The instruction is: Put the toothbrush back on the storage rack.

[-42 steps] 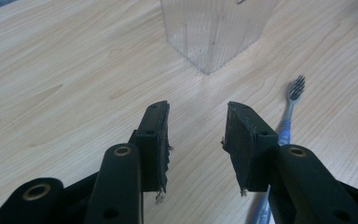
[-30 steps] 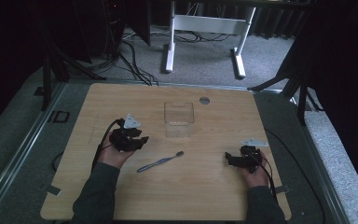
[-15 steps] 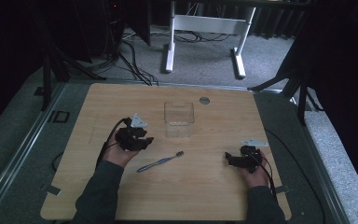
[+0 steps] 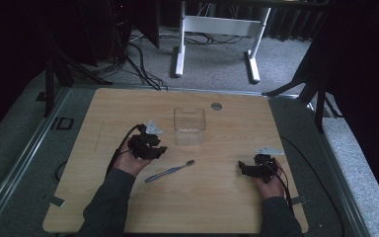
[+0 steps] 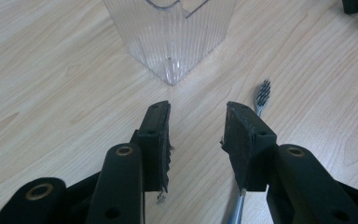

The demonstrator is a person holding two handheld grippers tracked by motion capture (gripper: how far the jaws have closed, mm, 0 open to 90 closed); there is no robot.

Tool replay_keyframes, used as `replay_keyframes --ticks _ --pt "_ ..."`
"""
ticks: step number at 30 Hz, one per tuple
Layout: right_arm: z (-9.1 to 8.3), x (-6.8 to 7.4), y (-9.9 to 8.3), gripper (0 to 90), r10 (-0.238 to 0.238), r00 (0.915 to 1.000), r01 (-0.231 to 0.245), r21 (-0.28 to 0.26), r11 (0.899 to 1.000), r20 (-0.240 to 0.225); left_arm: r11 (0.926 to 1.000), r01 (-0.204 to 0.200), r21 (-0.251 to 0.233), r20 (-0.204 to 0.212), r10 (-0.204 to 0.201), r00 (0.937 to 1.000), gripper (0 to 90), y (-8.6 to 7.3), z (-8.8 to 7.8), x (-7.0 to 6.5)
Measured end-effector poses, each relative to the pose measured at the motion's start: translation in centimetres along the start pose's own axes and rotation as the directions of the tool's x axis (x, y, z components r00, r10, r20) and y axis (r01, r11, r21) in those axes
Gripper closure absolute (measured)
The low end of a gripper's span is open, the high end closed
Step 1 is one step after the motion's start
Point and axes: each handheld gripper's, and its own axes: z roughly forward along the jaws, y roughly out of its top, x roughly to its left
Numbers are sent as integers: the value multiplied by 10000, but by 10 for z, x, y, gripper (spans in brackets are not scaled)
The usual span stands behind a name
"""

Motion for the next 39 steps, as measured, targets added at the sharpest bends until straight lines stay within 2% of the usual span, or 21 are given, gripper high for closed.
replay_keyframes --ticks 26,39 --pt "0 0 0 127 1 10000 -1 -2 10000 3 9981 -413 458 374 396 9985 606 8 15 -13" --pt "0 0 0 127 -6 10000 6 -1 10000 4 9936 -694 895 526 649 9965 626 12 23 -19"
